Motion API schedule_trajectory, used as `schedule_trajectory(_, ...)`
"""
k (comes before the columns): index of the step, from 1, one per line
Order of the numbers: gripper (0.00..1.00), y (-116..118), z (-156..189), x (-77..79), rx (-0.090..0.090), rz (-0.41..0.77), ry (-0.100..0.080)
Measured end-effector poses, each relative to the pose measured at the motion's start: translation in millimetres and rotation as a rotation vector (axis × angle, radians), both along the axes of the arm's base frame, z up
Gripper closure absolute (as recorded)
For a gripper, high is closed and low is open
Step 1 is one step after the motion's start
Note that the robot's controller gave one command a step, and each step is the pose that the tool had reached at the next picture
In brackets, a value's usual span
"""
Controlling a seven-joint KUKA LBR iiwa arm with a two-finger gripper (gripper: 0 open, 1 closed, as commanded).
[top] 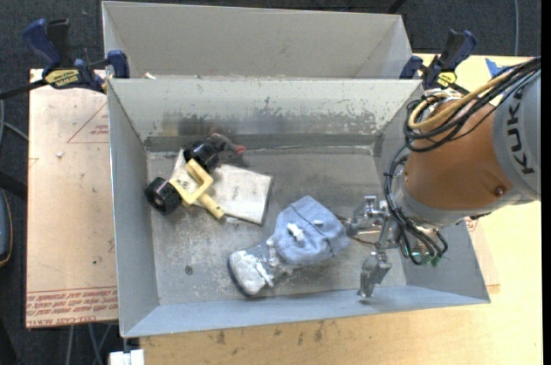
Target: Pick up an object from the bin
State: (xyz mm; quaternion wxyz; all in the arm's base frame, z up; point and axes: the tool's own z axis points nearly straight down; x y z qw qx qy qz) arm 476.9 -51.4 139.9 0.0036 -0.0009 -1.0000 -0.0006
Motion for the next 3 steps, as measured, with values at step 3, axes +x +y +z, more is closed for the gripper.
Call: schedule_trajectory(3, 0.00, 40, -55, 50.2, 0.003, 0.240, -0.015)
